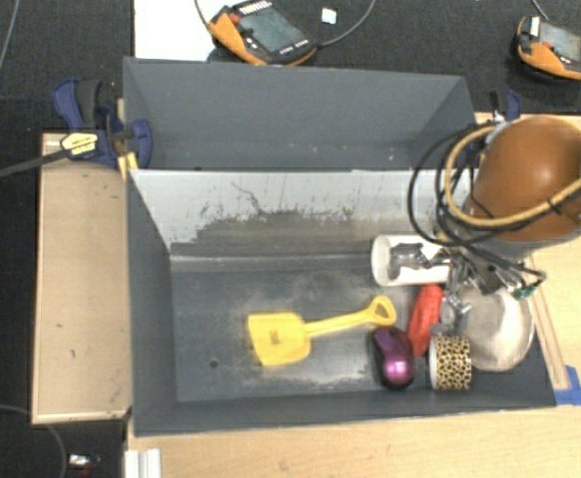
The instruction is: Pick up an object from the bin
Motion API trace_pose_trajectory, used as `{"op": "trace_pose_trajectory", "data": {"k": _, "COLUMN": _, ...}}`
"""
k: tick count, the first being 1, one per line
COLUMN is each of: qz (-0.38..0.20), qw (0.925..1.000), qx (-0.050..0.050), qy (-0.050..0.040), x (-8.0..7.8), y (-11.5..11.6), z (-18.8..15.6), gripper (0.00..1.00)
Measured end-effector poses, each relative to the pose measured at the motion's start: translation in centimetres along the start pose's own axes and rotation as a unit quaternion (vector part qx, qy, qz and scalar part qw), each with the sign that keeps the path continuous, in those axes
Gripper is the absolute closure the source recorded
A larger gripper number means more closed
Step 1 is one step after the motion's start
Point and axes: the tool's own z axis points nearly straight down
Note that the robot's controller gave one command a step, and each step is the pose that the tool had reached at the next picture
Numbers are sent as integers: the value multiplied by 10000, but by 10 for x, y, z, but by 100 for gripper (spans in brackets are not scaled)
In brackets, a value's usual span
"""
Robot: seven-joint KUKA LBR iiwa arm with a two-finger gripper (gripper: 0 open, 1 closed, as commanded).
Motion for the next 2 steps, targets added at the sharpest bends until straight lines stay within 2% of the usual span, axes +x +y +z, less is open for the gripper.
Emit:
{"op": "trace_pose_trajectory", "data": {"k": 1, "qz": -349, "qw": 9994, "qx": -23, "qy": 2, "x": -7, "y": 64, "z": 42, "gripper": 0}}
{"op": "trace_pose_trajectory", "data": {"k": 2, "qz": -164, "qw": 9999, "qx": 16, "qy": -33, "x": -40, "y": 114, "z": 89, "gripper": 0}}
